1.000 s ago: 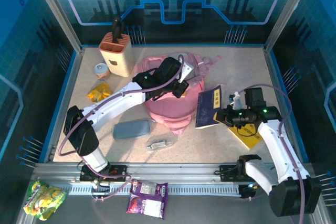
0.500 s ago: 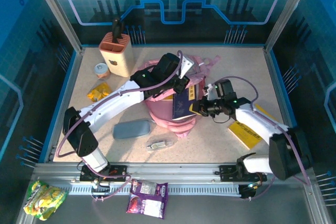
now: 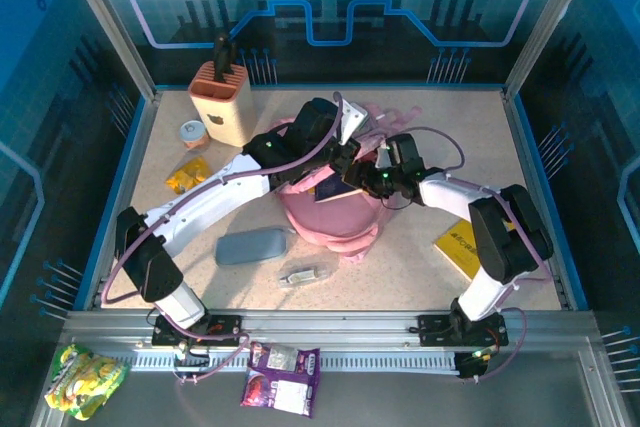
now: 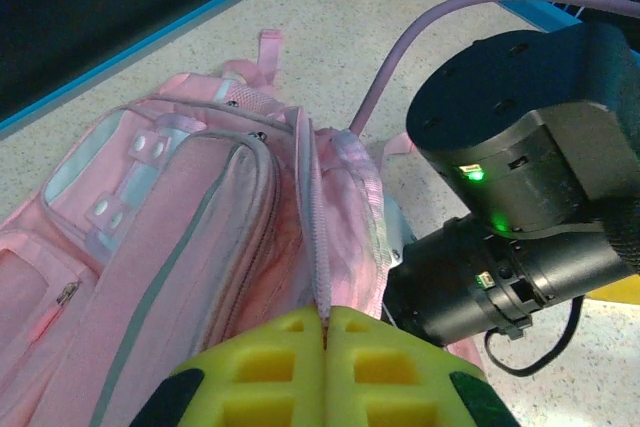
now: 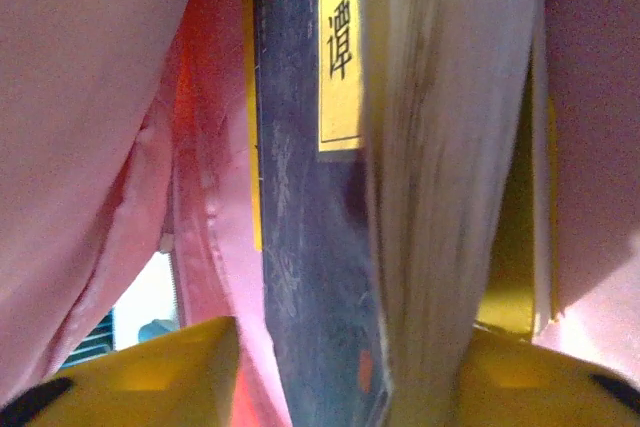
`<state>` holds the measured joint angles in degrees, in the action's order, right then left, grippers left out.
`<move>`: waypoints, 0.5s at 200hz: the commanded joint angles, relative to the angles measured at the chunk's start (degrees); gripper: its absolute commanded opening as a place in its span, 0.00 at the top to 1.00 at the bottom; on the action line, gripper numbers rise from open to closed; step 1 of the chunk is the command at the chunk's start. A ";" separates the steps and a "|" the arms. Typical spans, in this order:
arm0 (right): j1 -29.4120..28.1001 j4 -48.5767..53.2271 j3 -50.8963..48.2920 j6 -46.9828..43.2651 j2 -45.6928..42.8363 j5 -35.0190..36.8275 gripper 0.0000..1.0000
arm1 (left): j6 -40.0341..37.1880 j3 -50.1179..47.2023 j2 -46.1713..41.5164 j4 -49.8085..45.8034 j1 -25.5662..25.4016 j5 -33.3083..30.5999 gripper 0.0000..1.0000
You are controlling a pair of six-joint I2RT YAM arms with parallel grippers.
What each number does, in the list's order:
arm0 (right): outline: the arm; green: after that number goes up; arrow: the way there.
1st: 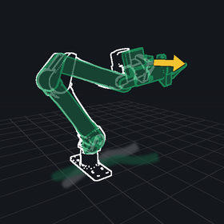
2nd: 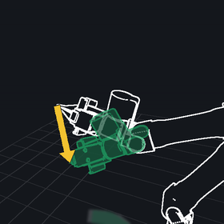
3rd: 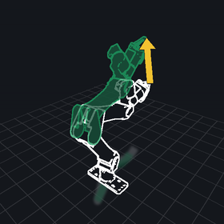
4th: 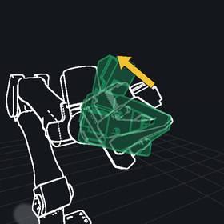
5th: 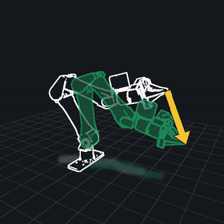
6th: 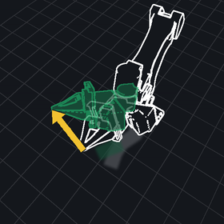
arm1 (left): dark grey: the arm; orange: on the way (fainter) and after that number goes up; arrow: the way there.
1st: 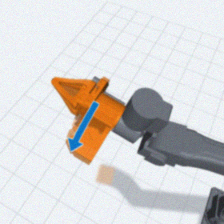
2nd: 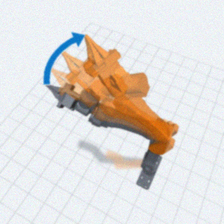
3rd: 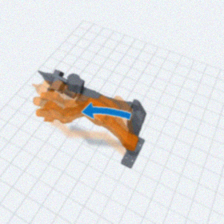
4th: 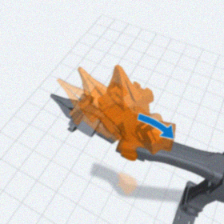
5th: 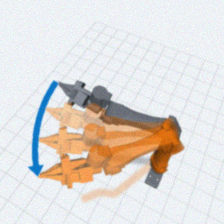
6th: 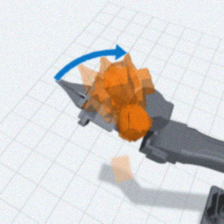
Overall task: Pack the student bag
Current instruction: Place the book in the student bag.
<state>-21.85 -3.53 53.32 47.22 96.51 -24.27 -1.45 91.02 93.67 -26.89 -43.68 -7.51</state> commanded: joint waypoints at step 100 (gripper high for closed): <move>-3.99 9.44 -8.03 -9.69 -9.26 10.44 0.70 | -0.17 0.29 -4.92 4.94 -0.49 0.03 1.00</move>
<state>-24.88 6.52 45.84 36.91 84.51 -15.75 -1.61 90.78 92.95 -26.79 -43.68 -7.97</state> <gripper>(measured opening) 0.372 0.052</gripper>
